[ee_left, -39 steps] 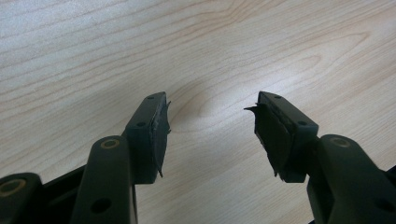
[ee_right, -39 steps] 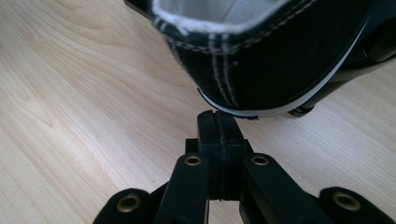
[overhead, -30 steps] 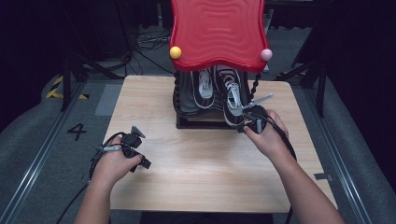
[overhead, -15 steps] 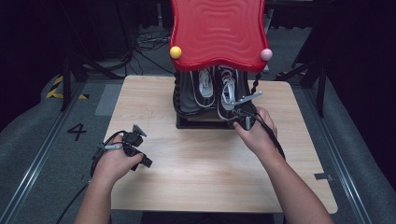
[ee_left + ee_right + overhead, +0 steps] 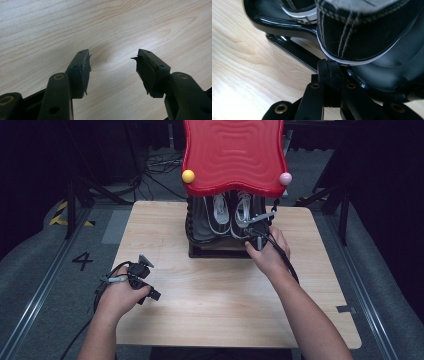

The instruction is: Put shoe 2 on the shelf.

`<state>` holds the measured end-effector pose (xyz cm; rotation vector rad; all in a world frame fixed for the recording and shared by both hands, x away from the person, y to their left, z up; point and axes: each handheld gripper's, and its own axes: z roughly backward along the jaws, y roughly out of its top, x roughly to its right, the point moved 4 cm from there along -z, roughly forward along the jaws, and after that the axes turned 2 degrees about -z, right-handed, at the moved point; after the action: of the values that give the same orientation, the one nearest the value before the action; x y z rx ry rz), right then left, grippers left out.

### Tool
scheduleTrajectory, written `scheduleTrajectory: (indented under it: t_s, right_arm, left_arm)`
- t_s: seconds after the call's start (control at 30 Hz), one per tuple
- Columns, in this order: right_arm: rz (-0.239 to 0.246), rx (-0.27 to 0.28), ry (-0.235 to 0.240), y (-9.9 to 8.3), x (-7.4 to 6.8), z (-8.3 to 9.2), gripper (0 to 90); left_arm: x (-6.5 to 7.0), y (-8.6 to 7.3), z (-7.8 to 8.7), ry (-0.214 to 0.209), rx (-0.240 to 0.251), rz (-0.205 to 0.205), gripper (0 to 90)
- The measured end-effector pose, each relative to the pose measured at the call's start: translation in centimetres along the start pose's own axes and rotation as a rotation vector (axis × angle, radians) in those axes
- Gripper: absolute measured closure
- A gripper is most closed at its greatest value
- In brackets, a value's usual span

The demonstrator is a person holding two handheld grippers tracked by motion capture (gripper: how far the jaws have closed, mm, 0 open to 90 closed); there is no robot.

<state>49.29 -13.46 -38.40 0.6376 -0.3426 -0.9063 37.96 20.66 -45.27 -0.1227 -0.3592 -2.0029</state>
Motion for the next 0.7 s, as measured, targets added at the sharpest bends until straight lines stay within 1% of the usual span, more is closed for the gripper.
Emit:
scheduleTrajectory:
  t_s: [0.03,0.07,0.1,0.17,0.23,0.27,0.3,0.33,0.4,0.43,0.5,0.53,0.6,0.63,0.7]
  right_arm:
    - [-0.002,-0.001,0.008,0.2,-0.1,-0.1,90.0]
    - [0.007,-0.002,0.016,0.3,-0.1,-0.2,90.0]
    - [0.011,-0.006,0.007,0.4,-0.2,-0.3,90.0]
    - [0.013,0.004,-0.007,0.6,-0.1,-0.5,90.0]
    - [-0.008,0.026,-0.034,1.0,0.5,-0.9,90.0]
    - [-0.021,0.015,-0.020,1.1,0.8,-1.1,90.0]
    - [-0.032,0.000,0.009,1.1,0.9,-1.4,90.0]
    - [-0.022,-0.005,0.012,1.0,0.9,-1.6,90.0]
    - [-0.018,-0.003,0.007,1.0,0.8,-1.7,90.0]
    - [-0.008,0.015,0.020,1.3,0.5,-1.5,90.0]
    - [-0.004,0.018,0.022,1.4,0.3,-1.5,90.0]
    - [0.007,0.012,0.016,1.5,0.2,-1.5,90.0]
    - [0.002,0.003,0.020,1.3,0.2,-1.3,90.0]
    - [0.002,0.007,0.022,1.2,0.2,-1.1,90.0]
    - [0.003,0.016,0.027,1.1,0.3,-0.9,90.0]
  left_arm:
    - [-0.1,-0.1,0.0,-0.001,-0.001,0.006,45.2]
    - [-0.1,-0.2,0.0,-0.002,-0.001,0.006,45.2]
    - [-0.2,-0.3,0.0,-0.001,-0.003,0.007,45.2]
    - [-0.3,-0.4,0.0,-0.001,-0.004,0.014,45.2]
    - [-0.3,-0.6,0.1,-0.002,-0.001,0.014,45.2]
    - [-0.3,-0.7,0.2,-0.003,0.000,0.015,45.1]
    - [-0.3,-0.7,0.2,-0.006,0.000,0.019,45.1]
    - [-0.4,-0.8,0.2,-0.004,0.002,0.021,45.1]
    - [-0.5,-0.9,0.2,-0.001,0.002,0.024,45.1]
    - [-0.8,-1.0,0.1,0.002,-0.002,0.035,45.1]
    - [-0.8,-1.0,0.0,0.003,-0.003,0.035,45.1]
    - [-0.7,-1.0,0.0,0.001,-0.005,0.032,45.1]
    - [-0.5,-1.0,0.1,-0.003,-0.002,0.023,45.0]
    - [-0.4,-0.9,0.2,0.000,0.005,0.019,44.9]
    - [-0.4,-0.8,0.3,0.003,0.006,0.017,44.9]
